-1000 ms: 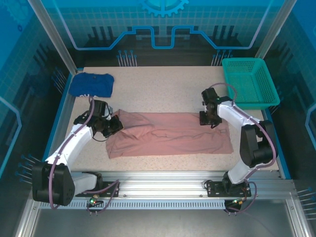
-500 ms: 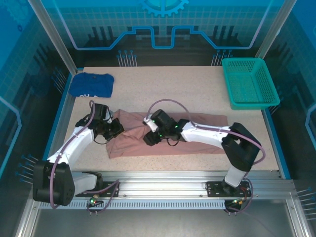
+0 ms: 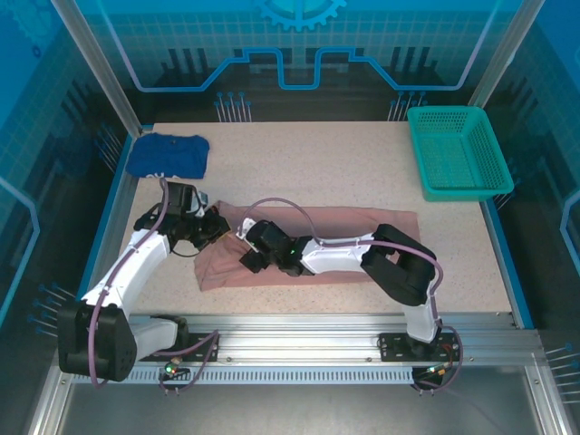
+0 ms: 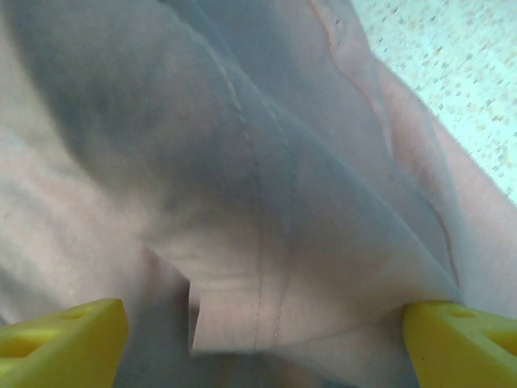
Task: Fold the inside-out t-shirt
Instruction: Smooth out the T-shirt at the center of the table.
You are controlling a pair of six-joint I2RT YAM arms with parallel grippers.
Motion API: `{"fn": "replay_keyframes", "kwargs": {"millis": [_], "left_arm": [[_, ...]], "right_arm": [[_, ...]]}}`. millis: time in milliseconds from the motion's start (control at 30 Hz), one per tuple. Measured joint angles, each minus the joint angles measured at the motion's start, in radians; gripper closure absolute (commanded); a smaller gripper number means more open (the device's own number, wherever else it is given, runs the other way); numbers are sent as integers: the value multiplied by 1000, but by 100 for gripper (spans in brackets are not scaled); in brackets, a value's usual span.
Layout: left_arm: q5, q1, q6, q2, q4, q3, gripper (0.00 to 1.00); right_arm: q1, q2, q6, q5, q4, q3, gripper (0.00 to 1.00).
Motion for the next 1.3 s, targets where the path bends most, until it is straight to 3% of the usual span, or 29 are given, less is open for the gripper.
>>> {"fn": "replay_keyframes", "kwargs": {"millis": [400,667,933,1300], "left_arm": [[3,0,-4,0,-3,6,100],[3,0,-3,0,-3,12,100],[3,0,-3,6,-3,12,100],[1,0,1,13,1,-28,100]], "right_arm": [[61,101,-63,338,74,58,7],[66,110,-19,488,44,80,18],[67,49,13,495,-3,10,29],[70,-64,-14,358,-2,-85,53]]}}
